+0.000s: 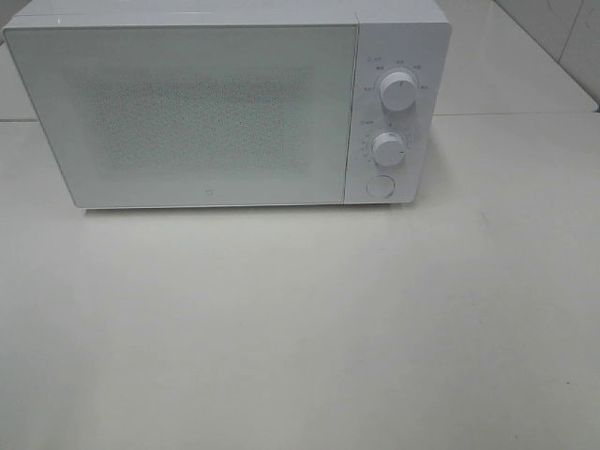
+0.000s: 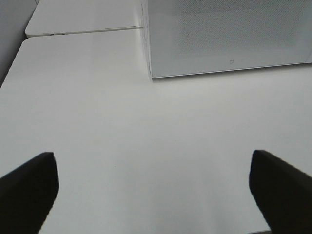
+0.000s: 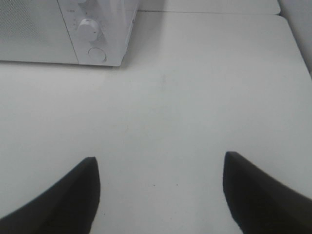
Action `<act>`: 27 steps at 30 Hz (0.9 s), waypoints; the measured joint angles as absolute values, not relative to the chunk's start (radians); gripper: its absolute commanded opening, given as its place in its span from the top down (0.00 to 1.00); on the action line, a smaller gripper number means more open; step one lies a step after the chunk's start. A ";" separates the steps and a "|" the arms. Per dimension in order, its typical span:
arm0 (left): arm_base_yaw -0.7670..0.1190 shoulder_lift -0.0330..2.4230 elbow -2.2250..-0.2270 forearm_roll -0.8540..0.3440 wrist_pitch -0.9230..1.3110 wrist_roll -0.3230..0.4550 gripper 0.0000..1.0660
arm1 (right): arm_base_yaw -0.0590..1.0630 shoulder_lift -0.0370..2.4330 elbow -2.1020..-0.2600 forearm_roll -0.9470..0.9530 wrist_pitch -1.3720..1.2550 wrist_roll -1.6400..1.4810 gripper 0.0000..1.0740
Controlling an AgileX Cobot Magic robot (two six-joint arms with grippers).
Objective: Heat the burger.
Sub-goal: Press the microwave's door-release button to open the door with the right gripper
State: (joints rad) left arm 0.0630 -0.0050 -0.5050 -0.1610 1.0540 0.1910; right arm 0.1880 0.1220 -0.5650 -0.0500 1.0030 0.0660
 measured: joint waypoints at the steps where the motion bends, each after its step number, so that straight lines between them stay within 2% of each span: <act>1: 0.063 -0.005 -0.505 -0.161 1.054 0.191 0.06 | 0.188 0.122 -0.565 -0.050 1.003 0.066 0.35; 9: 0.063 -0.005 -0.505 -0.161 1.054 0.191 0.06 | 0.119 -0.004 -0.513 -0.048 1.003 0.057 0.35; 27: 0.063 -0.005 -0.505 -0.161 1.054 0.191 0.06 | 0.119 -0.004 -0.513 -0.048 1.003 0.057 0.35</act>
